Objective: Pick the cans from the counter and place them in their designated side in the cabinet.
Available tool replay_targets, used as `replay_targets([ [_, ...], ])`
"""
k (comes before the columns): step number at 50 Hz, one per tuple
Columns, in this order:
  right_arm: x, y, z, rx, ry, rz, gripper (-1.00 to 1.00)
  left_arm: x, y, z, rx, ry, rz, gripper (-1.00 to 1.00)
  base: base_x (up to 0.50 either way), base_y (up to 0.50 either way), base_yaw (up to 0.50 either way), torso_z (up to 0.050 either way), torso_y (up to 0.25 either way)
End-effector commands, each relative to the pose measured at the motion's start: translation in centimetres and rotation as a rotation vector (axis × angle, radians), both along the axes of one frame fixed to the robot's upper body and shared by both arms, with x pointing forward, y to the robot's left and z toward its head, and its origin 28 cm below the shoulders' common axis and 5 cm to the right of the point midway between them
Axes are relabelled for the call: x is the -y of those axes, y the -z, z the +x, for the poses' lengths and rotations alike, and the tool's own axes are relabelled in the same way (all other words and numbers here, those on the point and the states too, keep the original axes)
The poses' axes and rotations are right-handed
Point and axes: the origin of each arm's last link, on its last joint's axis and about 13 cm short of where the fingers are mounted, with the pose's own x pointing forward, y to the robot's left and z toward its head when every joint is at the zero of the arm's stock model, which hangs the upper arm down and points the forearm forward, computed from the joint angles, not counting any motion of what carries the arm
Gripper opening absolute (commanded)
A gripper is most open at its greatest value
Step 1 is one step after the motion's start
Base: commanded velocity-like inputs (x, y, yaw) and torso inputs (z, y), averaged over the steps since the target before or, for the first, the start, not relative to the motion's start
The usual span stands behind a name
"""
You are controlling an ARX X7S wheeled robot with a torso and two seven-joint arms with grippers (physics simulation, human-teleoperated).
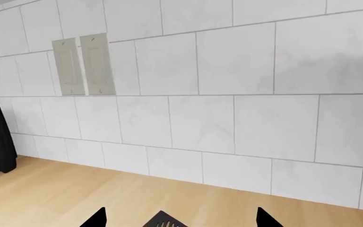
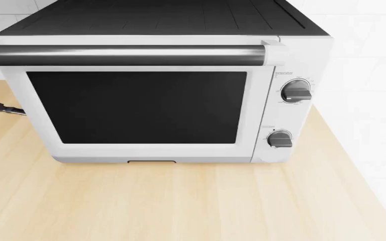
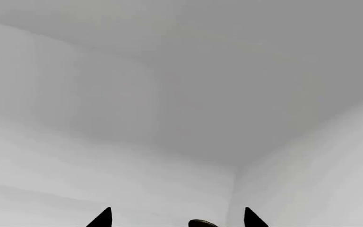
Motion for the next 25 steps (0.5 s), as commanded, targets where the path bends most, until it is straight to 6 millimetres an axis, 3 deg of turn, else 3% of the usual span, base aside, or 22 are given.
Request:
replay_targets([
  [1,0.0,-0.01,-0.01,0.0,0.0,0.0,1.0,0.07,0.01,0.18,0.0,0.003,0.001,1.0,0.0,0.0,0.0,0.0,0.0],
  [25,0.0,-0.01,-0.01,0.0,0.0,0.0,1.0,0.21,-0.27,0.31,0.008,0.022,0.008,1.0,0.0,0.0,0.0,0.0,0.0],
])
